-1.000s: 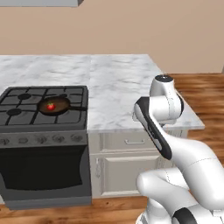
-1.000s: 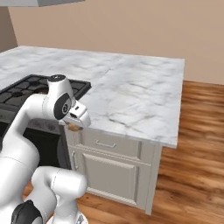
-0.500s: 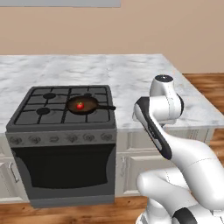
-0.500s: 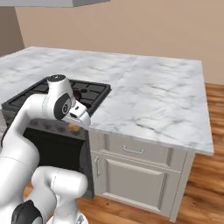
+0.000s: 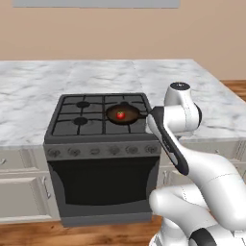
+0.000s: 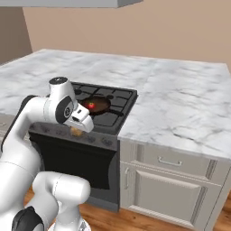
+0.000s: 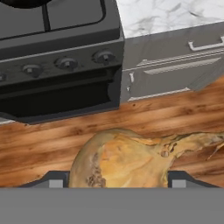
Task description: Place the pan on the front right burner on the stove. Then place the tomato and the onion in the pan and turn on the front right burner.
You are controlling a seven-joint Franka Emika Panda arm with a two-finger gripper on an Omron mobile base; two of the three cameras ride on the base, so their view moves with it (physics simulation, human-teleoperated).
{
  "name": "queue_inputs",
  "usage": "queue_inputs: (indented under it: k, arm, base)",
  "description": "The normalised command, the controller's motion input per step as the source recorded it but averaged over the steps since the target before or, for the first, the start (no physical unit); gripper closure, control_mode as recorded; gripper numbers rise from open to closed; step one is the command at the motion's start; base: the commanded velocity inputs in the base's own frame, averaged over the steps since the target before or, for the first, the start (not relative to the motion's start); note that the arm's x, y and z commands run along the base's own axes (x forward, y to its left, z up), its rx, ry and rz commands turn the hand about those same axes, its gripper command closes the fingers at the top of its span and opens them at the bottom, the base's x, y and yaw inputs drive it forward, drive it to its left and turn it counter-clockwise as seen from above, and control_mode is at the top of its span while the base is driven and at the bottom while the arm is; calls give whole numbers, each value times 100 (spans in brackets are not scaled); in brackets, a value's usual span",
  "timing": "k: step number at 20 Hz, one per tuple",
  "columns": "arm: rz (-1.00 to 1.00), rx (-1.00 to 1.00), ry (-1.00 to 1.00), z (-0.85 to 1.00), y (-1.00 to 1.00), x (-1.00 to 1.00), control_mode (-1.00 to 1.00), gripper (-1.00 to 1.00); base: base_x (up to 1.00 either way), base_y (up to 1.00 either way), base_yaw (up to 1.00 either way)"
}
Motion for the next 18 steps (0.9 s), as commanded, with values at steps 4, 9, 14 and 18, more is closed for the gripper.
queue_inputs:
  k: [4,9,14,18]
  arm:
    - [0,0,0,0,0,0,100,100]
    - [0,0,0,0,0,0,100,100]
    - [0,0,0,0,0,0,100,100]
    - [0,0,0,0,0,0,100,100]
  base:
    - [0,64,-1]
    - [0,61,-2]
    - [0,53,-3]
    - [0,53,-3]
